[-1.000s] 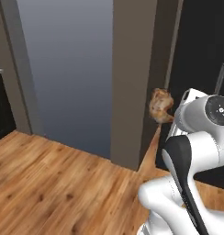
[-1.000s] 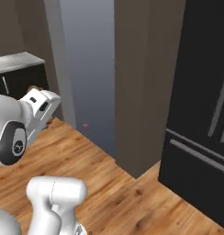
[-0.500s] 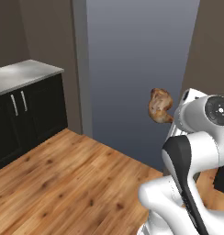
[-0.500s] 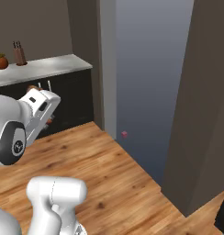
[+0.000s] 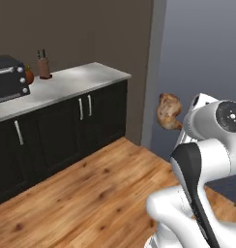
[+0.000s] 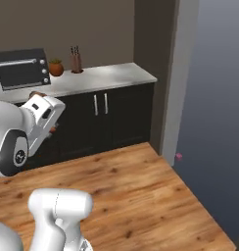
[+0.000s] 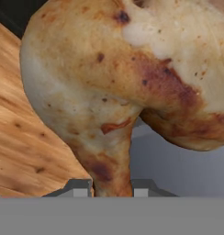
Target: Take the chicken drumsticks from the pan and place one on each plate on the dining counter.
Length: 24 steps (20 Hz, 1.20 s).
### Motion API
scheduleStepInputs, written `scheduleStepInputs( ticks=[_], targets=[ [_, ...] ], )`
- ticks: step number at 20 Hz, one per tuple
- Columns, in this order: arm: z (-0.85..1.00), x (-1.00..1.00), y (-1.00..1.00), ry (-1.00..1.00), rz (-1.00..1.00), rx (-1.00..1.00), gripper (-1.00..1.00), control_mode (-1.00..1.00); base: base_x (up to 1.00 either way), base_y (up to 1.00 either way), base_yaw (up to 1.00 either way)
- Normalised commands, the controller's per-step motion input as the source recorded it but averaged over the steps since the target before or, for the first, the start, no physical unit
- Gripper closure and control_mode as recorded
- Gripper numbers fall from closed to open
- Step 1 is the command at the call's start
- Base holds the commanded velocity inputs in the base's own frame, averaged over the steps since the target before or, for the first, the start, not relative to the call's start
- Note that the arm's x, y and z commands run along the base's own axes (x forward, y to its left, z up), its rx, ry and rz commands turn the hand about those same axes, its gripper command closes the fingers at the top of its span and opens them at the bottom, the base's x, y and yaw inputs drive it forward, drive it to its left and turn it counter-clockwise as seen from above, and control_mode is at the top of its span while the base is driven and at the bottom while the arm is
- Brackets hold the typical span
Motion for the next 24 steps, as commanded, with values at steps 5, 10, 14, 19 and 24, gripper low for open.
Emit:
scheduleStepInputs(
  ticks=[5, 10, 14, 19, 24],
  targets=[
    [0.0, 0.0, 0.0, 0.0, 0.0, 0.0, 1.0, 1.0, 0.25, 1.0, 0.43],
    [0.0, 0.0, 0.0, 0.0, 0.0, 0.0, 1.0, 1.0, 0.17, 1.0, 0.46],
    [0.0, 0.0, 0.0, 0.0, 0.0, 0.0, 1.0, 1.0, 0.19, 1.0, 0.43],
    [0.0, 0.0, 0.0, 0.0, 0.0, 0.0, 1.0, 1.0, 0.2, 1.0, 0.44],
    [0.0, 0.0, 0.0, 0.0, 0.0, 0.0, 1.0, 1.0, 0.24, 1.0, 0.42]
  ],
)
